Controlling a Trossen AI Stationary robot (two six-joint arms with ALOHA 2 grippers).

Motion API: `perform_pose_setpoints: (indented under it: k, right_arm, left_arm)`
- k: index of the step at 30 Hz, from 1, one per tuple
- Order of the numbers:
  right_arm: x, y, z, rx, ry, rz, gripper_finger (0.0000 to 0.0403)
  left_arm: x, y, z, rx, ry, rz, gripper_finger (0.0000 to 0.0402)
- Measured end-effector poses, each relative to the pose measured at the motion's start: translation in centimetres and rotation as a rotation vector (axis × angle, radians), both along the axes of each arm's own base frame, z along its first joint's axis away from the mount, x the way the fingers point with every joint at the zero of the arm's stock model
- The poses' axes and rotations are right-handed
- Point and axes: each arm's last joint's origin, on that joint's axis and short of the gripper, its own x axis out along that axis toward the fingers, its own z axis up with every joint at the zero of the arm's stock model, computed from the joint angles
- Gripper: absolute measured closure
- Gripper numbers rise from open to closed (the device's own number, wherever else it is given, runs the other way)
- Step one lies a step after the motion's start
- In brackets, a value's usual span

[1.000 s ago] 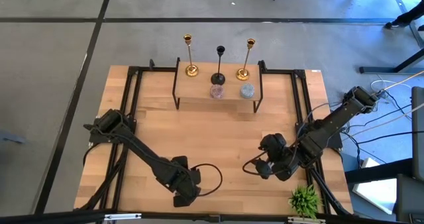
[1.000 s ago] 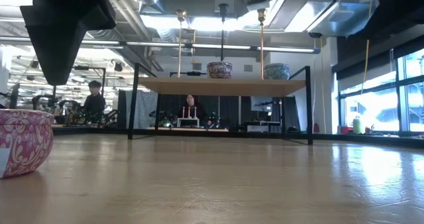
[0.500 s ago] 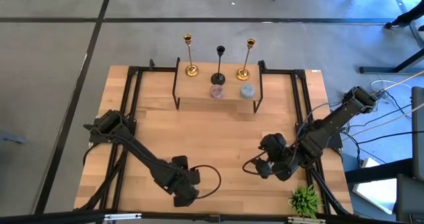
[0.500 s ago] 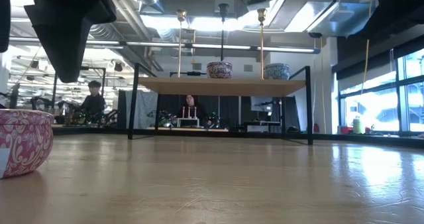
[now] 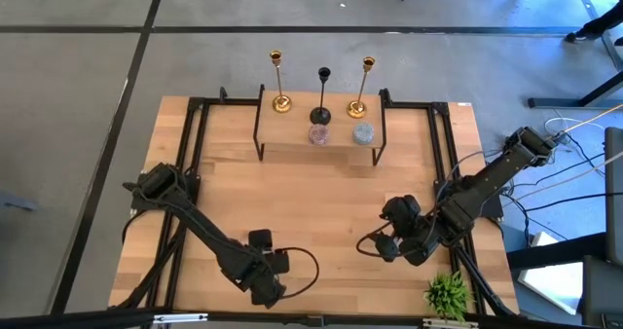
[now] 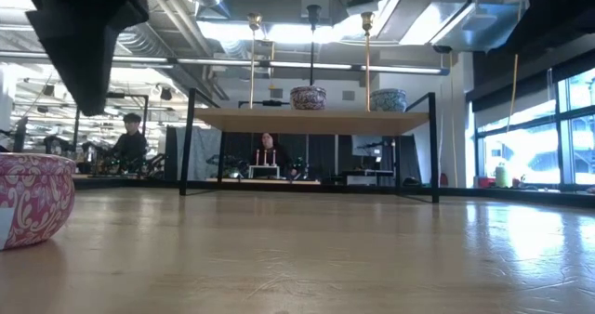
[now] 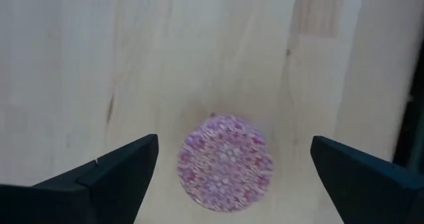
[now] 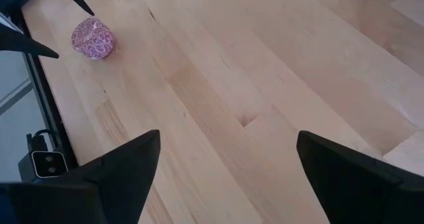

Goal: Pick & Place candle stick holders
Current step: Put the pink candle on the shelf

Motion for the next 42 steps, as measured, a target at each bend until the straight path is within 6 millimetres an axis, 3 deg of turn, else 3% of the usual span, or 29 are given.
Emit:
perform_pose_setpoints:
  k: [17,31,42]
  right_arm:
    - [0.0,0.0,0.0,0.000,-0.002,-0.001,0.0045]
    - [0.0,0.0,0.0,0.001,0.000,0.004,0.0045]
    - [0.2,0.0,0.1,-0.015,-0.032,-0.011,0.0045]
  left_arm:
    - [-0.8,-1.4,-4.1,0.123,0.137,-0.040,0.0008]
    - [-1.0,-1.7,-4.2,0.036,0.193,-0.021,0.0009]
    - [0.0,-1.6,-4.2,0.033,0.138,-0.127,0.0009]
